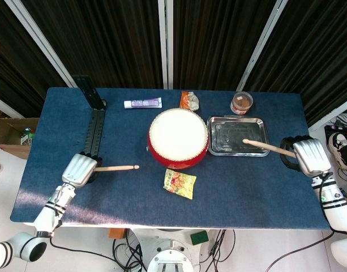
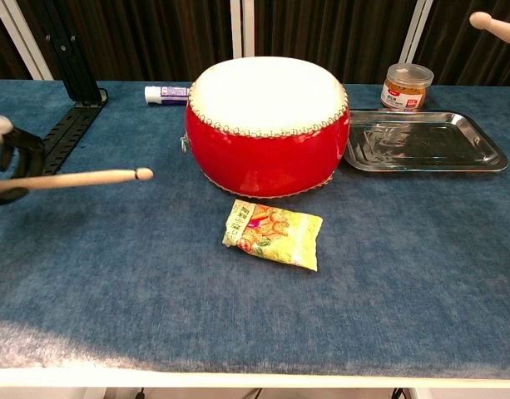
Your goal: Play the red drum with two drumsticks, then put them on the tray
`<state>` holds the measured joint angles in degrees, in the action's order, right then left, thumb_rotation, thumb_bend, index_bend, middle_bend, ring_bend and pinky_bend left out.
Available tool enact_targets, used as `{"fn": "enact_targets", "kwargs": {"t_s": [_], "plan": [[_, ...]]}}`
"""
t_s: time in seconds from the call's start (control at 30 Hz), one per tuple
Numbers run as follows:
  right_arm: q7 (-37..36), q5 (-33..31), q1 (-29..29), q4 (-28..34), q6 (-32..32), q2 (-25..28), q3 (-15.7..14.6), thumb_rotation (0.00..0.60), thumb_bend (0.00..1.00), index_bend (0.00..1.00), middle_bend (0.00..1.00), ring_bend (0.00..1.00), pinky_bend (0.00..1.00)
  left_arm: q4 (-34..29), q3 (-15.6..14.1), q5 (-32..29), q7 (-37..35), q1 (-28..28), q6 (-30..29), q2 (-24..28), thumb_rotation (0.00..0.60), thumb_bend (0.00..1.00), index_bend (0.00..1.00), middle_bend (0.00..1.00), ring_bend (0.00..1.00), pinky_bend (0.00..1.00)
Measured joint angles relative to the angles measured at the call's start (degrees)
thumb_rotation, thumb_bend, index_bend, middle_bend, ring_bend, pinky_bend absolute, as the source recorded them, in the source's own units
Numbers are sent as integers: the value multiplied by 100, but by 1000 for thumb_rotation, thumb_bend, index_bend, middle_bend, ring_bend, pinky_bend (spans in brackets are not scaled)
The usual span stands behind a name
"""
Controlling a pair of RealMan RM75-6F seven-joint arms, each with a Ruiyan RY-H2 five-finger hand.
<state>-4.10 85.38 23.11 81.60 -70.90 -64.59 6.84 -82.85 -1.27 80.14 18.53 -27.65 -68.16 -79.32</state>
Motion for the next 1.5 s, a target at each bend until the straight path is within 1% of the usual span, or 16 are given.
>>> {"fn": "enact_targets", "kwargs": {"t_s": [0.1,0.2,0.33,0.4,0.57,0.67,0.73,0.83,0.9,0.97,1.03,1.1,1.3,1.37,1.43,1.5], "plan": [[-3,43,151,350,150,93,49,600,776,949,769,495,532,-191,-28,278,-397,160,-392,310,600,483,639,650,543,547],[207,35,424,674,525,211,126,600,784,979,788,503,533,-435,18,486,-593,244,-663,627,600,482,639,651,543,548],[828,-181,952,1036,1249,309,327,600,814,998,797,506,533,-676,258,552,-505,114,-620,870,600,482,640,650,543,547],[1231,-456,1298,1173,1691,320,471,600,831,1000,801,507,533,-745,359,533,-430,4,-502,917,600,483,639,651,543,547],[2304,-1428,2078,1269,2542,259,698,600,879,1000,806,509,533,-878,608,450,-17,-348,-102,1018,600,483,639,651,543,541],[3036,-2108,2510,1233,2870,185,714,600,902,1000,809,512,533,-935,770,347,260,-596,189,1048,600,483,639,651,543,541],[3498,-2511,2763,1198,3009,135,669,600,909,1000,817,519,534,-948,881,236,428,-774,402,1050,600,484,639,651,543,541],[4313,-3132,3160,1136,3134,52,473,600,911,1000,821,526,527,-942,1012,60,672,-1018,686,1010,600,484,639,651,543,541],[4863,-3617,3416,1124,3116,-12,318,600,912,1000,821,527,525,-928,1086,-61,805,-1171,856,959,600,484,639,651,543,541],[5217,-4056,3574,1161,3011,-47,257,600,912,1000,821,527,524,-886,1159,-199,968,-1341,1033,865,600,484,639,651,543,541],[5298,-4259,3599,1217,2901,-42,279,600,911,1000,821,528,523,-815,1214,-341,1146,-1486,1170,741,600,484,639,651,543,542],[5132,-4257,3562,1296,2762,-4,346,600,911,1000,821,528,523,-728,1257,-487,1305,-1611,1280,603,600,484,639,651,543,543],[3643,-3618,3318,1476,2447,234,520,600,911,1000,821,528,523,-320,1337,-1063,1945,-1980,1578,119,600,486,639,651,543,548],[3378,-3498,3300,1477,2435,260,509,600,911,1000,821,528,523,-227,1351,-1285,2184,-2065,1615,19,600,486,640,651,543,549],[3318,-3426,3311,1457,2450,257,471,600,911,1000,821,528,523,-231,1372,-1470,2289,-2089,1560,-12,600,487,639,651,543,549],[3503,-3378,3365,1399,2494,209,386,600,912,1000,821,528,522,-322,1386,-1503,2279,-2058,1421,32,600,487,639,651,543,548]]}}
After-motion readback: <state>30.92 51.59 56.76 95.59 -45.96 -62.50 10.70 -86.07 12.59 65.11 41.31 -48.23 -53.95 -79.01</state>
